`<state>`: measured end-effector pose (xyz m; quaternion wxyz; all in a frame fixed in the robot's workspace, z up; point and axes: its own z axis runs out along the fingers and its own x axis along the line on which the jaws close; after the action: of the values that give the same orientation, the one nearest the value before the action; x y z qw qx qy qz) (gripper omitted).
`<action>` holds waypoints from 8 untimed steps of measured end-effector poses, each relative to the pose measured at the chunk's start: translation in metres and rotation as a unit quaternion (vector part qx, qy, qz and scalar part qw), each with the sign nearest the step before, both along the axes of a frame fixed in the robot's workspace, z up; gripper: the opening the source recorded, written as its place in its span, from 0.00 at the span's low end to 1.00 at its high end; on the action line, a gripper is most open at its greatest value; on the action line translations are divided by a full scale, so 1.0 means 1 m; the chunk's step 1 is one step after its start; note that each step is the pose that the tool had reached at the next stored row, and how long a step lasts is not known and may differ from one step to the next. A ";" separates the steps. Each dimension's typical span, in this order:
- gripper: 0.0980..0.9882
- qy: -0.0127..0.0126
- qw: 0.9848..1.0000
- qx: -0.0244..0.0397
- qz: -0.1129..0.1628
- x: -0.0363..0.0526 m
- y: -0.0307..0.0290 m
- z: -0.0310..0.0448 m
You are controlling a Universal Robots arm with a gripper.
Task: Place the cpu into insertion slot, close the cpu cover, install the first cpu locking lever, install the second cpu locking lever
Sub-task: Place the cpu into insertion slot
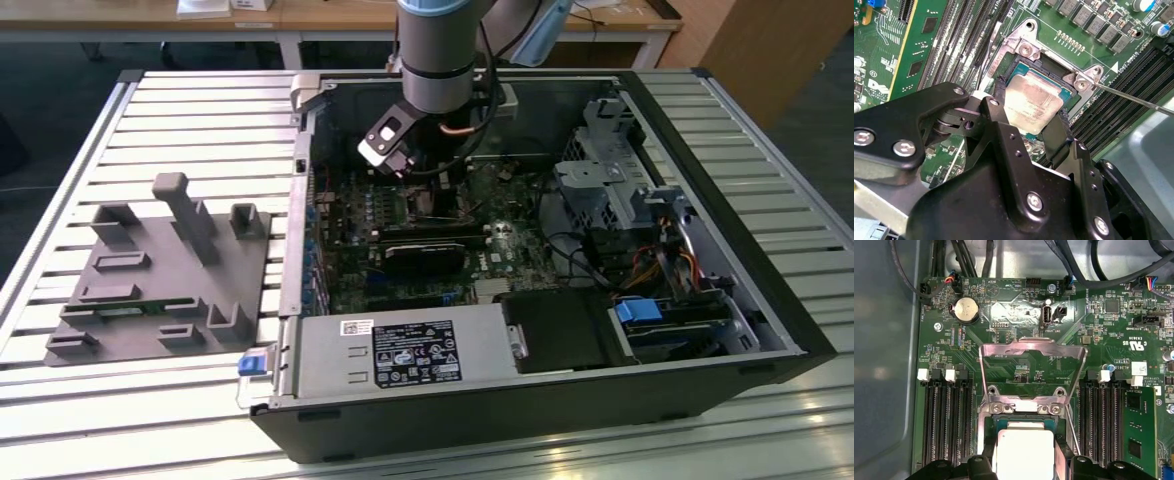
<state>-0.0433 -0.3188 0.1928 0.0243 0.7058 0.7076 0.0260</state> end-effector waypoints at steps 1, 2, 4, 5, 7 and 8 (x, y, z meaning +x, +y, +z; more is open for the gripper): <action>0.49 0.000 1.000 0.000 0.000 0.0000 0.0000 0.0000; 0.49 0.000 1.000 0.000 0.000 0.0000 0.0000 -0.0001; 0.49 0.000 1.000 0.000 0.000 0.0000 0.0000 -0.0001; 0.49 0.000 1.000 0.000 0.000 0.0000 0.0000 -0.0001; 0.51 0.000 1.000 0.000 0.000 0.0001 0.0001 -0.0002; 0.51 0.000 1.000 0.000 0.000 0.0001 0.0001 -0.0002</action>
<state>-0.0433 -0.3187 0.1926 0.0242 0.7058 0.7076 0.0262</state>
